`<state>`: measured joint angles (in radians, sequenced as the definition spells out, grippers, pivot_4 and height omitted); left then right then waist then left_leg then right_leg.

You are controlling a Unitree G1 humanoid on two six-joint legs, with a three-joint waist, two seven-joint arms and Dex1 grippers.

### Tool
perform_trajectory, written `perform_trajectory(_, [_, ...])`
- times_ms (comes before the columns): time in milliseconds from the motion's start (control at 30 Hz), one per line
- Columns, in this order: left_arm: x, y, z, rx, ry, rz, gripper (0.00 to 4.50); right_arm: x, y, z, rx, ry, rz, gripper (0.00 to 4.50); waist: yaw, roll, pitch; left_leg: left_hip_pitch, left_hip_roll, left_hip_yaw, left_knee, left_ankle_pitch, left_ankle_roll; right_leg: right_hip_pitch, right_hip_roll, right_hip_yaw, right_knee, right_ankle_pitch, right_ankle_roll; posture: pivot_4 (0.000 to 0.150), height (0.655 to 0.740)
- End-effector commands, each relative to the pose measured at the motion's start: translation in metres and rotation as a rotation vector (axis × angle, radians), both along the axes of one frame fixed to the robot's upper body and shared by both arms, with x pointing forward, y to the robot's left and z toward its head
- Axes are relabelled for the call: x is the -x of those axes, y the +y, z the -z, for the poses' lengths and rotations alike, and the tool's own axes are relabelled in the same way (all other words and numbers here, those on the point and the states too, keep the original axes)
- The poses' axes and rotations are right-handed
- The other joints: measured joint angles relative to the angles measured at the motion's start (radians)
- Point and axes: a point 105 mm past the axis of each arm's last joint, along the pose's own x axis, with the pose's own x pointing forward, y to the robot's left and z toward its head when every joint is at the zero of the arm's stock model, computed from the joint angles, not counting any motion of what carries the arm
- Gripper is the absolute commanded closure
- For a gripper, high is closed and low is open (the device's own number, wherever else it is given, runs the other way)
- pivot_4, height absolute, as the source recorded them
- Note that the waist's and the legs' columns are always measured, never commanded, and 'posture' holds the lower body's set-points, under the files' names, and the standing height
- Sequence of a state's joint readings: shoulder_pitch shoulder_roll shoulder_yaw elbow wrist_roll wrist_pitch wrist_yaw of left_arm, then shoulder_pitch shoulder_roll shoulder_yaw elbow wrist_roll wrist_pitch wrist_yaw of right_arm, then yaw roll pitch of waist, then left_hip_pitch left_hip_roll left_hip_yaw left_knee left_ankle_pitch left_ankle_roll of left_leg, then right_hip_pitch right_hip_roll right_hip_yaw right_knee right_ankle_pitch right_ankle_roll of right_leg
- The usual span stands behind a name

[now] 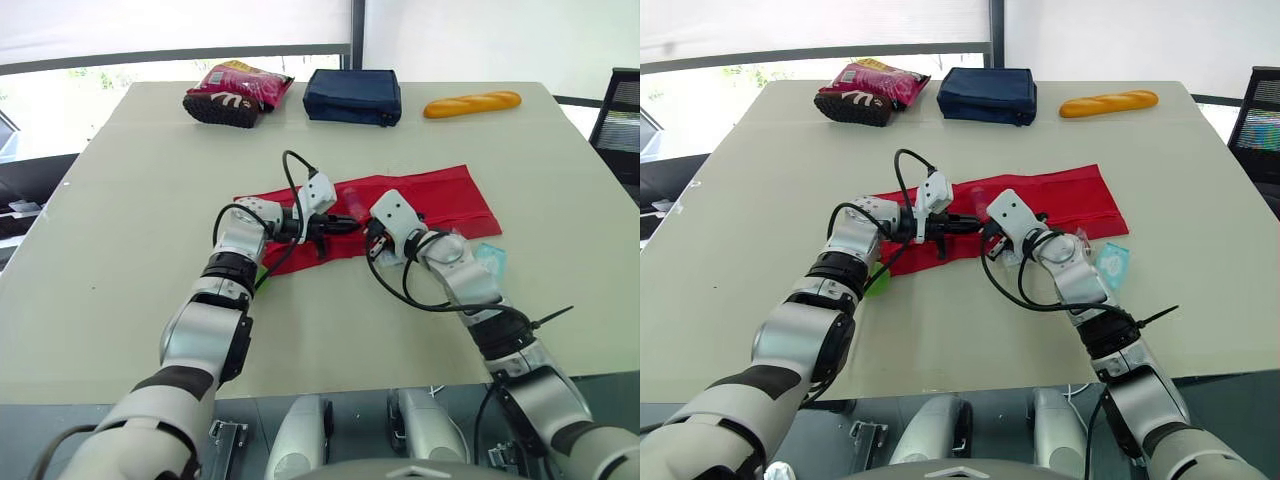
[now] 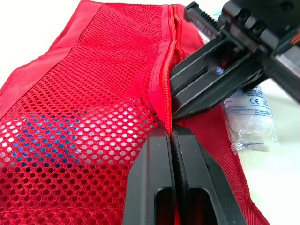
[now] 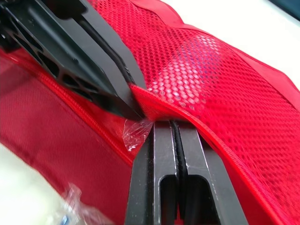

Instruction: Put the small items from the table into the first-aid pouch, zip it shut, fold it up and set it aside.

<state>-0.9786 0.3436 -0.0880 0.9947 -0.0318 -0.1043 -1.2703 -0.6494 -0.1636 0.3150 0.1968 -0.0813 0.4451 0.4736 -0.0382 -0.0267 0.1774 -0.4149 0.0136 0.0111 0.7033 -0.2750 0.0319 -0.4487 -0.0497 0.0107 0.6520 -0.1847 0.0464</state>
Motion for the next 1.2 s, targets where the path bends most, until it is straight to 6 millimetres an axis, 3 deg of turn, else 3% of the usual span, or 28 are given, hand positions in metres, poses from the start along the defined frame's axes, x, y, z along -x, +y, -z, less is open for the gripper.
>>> perform_trajectory(33, [-0.002,-0.005,-0.013,0.003,-0.043,0.025,4.50,0.000,0.015,-0.016,-0.023,-0.061,-0.049,4.47,0.000,0.000,0.000,0.000,0.000,0.000,0.000,0.000,0.000,0.000,0.000,0.000,0.000,0.000,0.000,0.150,0.7134])
perform_trajectory(367, [-0.002,-0.005,-0.014,0.003,-0.043,0.026,4.50,0.005,0.030,-0.014,-0.042,-0.053,-0.093,4.47,-0.001,0.000,0.000,0.000,0.000,0.000,0.000,0.000,0.000,0.000,0.000,0.000,0.000,0.000,0.000,0.150,0.7134])
perform_trajectory(500, [-0.002,-0.003,-0.013,-0.001,-0.046,0.020,4.50,0.012,0.023,-0.017,-0.050,-0.048,-0.117,4.47,-0.001,0.000,0.000,0.000,0.000,0.000,0.000,0.000,0.000,0.000,0.000,0.000,0.000,0.000,0.000,0.150,0.7134])
perform_trajectory(600, [-0.003,-0.002,-0.013,-0.002,-0.049,0.016,4.50,0.030,0.007,-0.026,-0.066,-0.072,-0.178,4.47,0.004,0.000,0.000,-0.001,0.000,-0.001,0.000,0.000,0.000,0.000,0.000,-0.001,0.000,0.000,0.000,0.150,0.7134])
perform_trajectory(800, [-0.004,-0.001,-0.013,0.010,-0.048,0.005,4.50,0.071,-0.036,-0.056,-0.179,-0.145,-0.204,4.47,0.007,0.000,0.000,-0.001,-0.001,-0.001,0.000,0.000,0.000,0.000,0.000,-0.001,0.000,0.000,0.000,0.150,0.7134])
perform_trajectory(1033, [-0.003,0.001,-0.010,0.007,-0.048,0.003,4.50,0.121,-0.110,-0.081,-0.243,-0.206,-0.127,4.47,0.022,0.000,0.000,0.000,0.000,-0.001,0.000,0.000,0.000,0.000,0.000,-0.001,-0.001,0.000,0.000,0.150,0.7134])
perform_trajectory(1133, [-0.003,0.001,-0.009,0.006,-0.044,0.002,4.50,0.141,-0.150,-0.084,-0.246,-0.160,-0.053,3.67,0.025,0.000,0.000,0.000,0.000,0.000,0.000,0.000,0.000,0.002,0.000,0.000,-0.003,0.000,0.001,0.150,0.7134])
perform_trajectory(1200, [-0.003,0.001,-0.008,0.004,-0.042,0.006,4.50,0.156,-0.174,-0.088,-0.236,-0.143,-0.013,2.74,0.028,0.000,0.000,0.000,0.000,0.001,0.000,0.000,0.000,0.002,0.000,0.000,-0.004,0.000,0.001,0.150,0.7134])
